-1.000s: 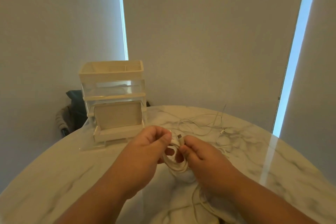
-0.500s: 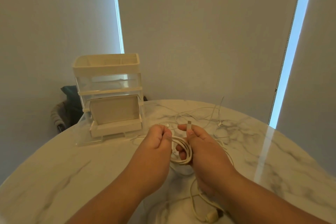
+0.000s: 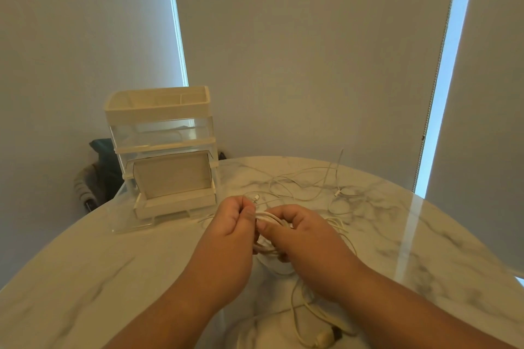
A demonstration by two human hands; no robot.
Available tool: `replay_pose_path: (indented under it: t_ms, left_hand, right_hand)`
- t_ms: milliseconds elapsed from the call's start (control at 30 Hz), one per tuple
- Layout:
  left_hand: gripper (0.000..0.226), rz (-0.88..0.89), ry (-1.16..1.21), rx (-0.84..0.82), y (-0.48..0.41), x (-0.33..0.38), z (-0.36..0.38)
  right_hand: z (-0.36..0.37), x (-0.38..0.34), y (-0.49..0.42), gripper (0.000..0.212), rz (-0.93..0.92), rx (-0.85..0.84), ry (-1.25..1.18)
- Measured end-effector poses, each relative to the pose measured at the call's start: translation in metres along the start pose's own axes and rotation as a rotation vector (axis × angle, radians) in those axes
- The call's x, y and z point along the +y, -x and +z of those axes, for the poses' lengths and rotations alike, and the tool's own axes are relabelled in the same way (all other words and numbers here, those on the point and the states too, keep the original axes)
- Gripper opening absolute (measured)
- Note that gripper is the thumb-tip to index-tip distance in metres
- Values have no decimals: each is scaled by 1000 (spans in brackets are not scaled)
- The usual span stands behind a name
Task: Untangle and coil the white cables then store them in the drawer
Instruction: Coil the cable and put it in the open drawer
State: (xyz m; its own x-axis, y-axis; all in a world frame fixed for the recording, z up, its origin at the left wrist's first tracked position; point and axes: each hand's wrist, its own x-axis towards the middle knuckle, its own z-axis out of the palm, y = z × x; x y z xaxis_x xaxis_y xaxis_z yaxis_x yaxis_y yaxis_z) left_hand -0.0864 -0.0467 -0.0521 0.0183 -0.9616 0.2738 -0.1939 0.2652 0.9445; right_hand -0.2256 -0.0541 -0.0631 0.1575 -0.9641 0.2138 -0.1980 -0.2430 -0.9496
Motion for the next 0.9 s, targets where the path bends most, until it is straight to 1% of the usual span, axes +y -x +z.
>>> replay_pose_path:
  t_ms: [33,100,233,367,467,533,633,700,767,833,900]
  left_hand:
    - [22,0,-1,-2,-1,-1,-1]
    - [23,10,-8,1,-2,-2,-2]
    - [23,25,-37,27,-3,-4,-3]
    - [21,85,-144,92,-3,-6,-2]
    - [22,89,-169,108,-5,-5,-4]
    - [22,76,-161,90,-5,-5,-5]
    - [19,69,-174,15,-6,-5,-7]
    - [19,102,-258,-52,-5,-5,-8]
    - [21,156,-360,-101,-2,-4,-8]
    - [15,203,-420,-111,-1,-2,-8]
    - [8,252,-469,-83,-1,0,-9]
  right_hand:
    - [-2,1,-1,12,0,-5,20]
    - [-5,3,-3,23,6,-1,42]
    - [-5,2,-5,35,-5,35,-90]
    - [-2,4,-5,30,11,53,-131]
    - [2,4,-4,29,54,44,-313]
    - [2,4,-6,25,101,23,-475]
    - [1,5,-7,17,159,75,-584]
    - [1,7,-8,13,162,128,-574]
    - [2,9,-8,10,146,147,-517]
    - [1,8,-7,8,125,134,-468]
    - [0,7,-6,8,107,105,-454]
